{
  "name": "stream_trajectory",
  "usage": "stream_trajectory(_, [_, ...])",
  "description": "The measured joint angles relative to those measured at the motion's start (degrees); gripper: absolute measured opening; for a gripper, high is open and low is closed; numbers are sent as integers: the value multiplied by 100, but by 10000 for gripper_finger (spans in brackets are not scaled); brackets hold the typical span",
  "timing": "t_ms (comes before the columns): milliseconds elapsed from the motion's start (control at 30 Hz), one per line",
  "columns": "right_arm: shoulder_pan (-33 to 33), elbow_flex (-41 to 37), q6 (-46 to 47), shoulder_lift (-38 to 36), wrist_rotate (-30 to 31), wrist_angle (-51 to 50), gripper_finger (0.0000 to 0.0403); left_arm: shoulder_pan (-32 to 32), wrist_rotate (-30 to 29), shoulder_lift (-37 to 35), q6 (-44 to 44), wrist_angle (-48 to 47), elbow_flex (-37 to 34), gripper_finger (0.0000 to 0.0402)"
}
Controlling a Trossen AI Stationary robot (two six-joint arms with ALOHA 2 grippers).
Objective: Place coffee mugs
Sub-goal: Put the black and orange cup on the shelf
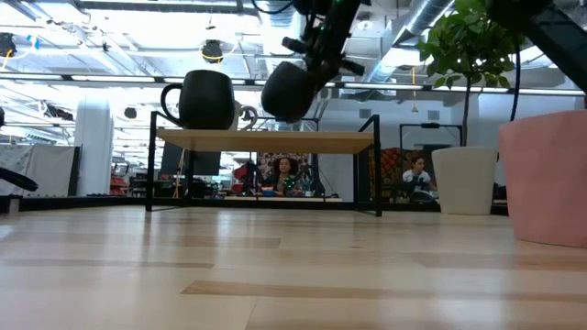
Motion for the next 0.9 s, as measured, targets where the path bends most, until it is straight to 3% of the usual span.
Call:
stream_trajectory(533, [-31,-30,162,69,142,-29,44,0,14,0,-34,0,0,171])
stream_trajectory(900, [-53,-585,438,47,210,105,49,-2,22,0,-155,0,0,171])
